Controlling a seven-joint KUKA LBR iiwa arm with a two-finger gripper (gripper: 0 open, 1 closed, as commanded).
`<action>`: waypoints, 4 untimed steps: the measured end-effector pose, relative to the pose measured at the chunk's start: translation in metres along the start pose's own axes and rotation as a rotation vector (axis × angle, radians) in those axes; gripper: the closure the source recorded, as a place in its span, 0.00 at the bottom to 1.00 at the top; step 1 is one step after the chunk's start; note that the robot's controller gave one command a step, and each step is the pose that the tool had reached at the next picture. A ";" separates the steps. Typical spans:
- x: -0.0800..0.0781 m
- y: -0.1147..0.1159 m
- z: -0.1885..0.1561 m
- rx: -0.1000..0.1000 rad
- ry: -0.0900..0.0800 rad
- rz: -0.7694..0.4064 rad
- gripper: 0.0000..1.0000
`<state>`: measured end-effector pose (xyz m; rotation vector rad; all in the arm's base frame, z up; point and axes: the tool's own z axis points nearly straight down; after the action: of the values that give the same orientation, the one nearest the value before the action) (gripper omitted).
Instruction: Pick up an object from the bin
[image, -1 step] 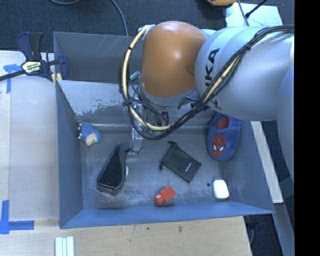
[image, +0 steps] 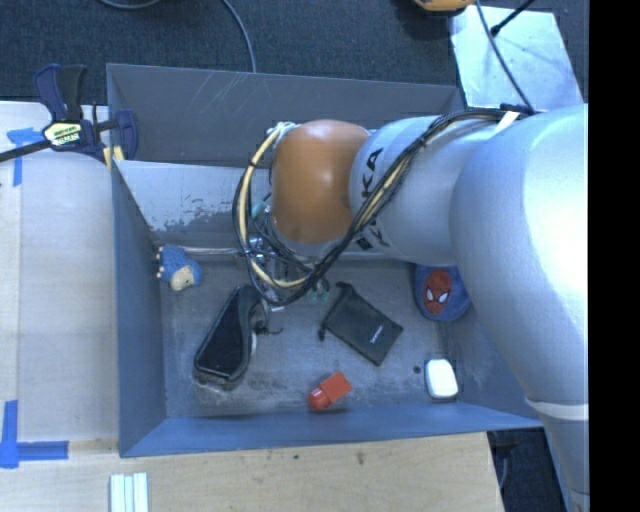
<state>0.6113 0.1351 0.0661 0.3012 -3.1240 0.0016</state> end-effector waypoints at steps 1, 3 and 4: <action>0.032 -0.059 -0.036 0.001 -0.005 0.057 0.00; 0.017 -0.090 -0.004 0.001 -0.007 -0.646 0.00; 0.111 -0.064 -0.004 0.001 -0.004 -0.840 0.00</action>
Offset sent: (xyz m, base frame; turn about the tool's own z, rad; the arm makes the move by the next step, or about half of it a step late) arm -0.0206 -0.0593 0.0339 0.0506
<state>0.5151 0.0510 0.0704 1.5504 -2.7334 0.0010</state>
